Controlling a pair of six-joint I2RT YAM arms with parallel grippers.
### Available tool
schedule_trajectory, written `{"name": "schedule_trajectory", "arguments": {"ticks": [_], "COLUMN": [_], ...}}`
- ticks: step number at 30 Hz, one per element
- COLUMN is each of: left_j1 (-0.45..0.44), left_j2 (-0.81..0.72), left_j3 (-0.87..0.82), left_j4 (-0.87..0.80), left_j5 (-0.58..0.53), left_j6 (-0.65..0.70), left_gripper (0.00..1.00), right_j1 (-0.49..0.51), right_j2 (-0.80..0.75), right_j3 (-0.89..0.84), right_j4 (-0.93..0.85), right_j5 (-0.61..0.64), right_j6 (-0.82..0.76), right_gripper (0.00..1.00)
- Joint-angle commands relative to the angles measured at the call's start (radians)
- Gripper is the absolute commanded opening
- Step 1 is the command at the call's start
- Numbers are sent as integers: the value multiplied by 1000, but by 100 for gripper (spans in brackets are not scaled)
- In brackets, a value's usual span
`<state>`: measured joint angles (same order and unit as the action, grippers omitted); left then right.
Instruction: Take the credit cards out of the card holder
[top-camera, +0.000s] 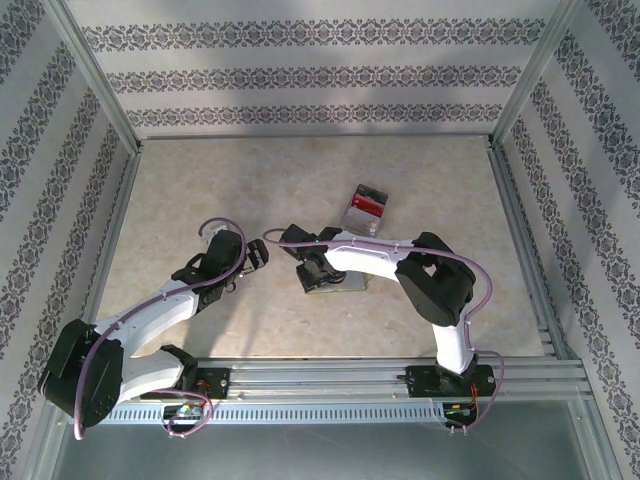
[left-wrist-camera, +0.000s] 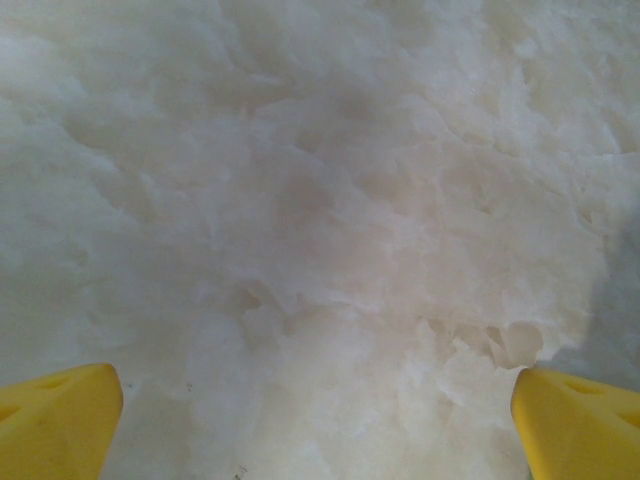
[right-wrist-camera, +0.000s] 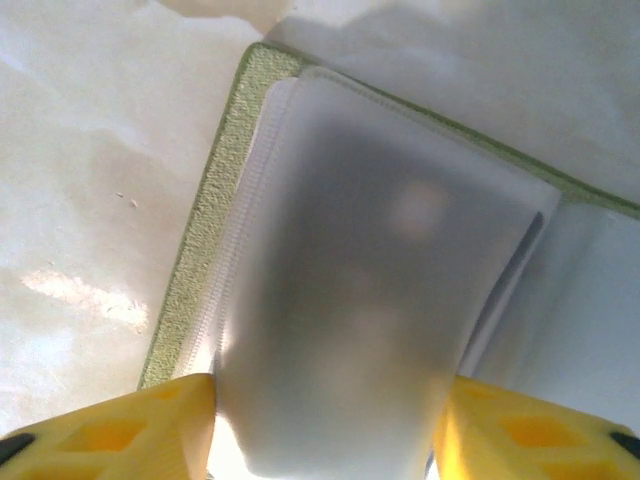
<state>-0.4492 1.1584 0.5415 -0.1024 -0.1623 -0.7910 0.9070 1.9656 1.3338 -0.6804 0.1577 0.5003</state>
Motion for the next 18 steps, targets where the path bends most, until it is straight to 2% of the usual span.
{"name": "schedule_trajectory", "arguments": {"ticks": [1, 5, 18], "left_j1": [15, 14, -3], "left_j2": [-20, -31, -12], "left_j3": [5, 24, 105], "left_j4": [-38, -46, -55], "left_j5": [-14, 3, 75], "left_j6": [1, 25, 107], "left_gripper": [100, 100, 100], "right_j1": [-8, -14, -61], "right_j2": [-14, -46, -139], "right_j3": [-32, -52, -130], "right_j4": [2, 17, 21], "right_j5": [41, 52, 128], "right_j6": [11, 17, 39], "right_gripper": [50, 43, 47]}}
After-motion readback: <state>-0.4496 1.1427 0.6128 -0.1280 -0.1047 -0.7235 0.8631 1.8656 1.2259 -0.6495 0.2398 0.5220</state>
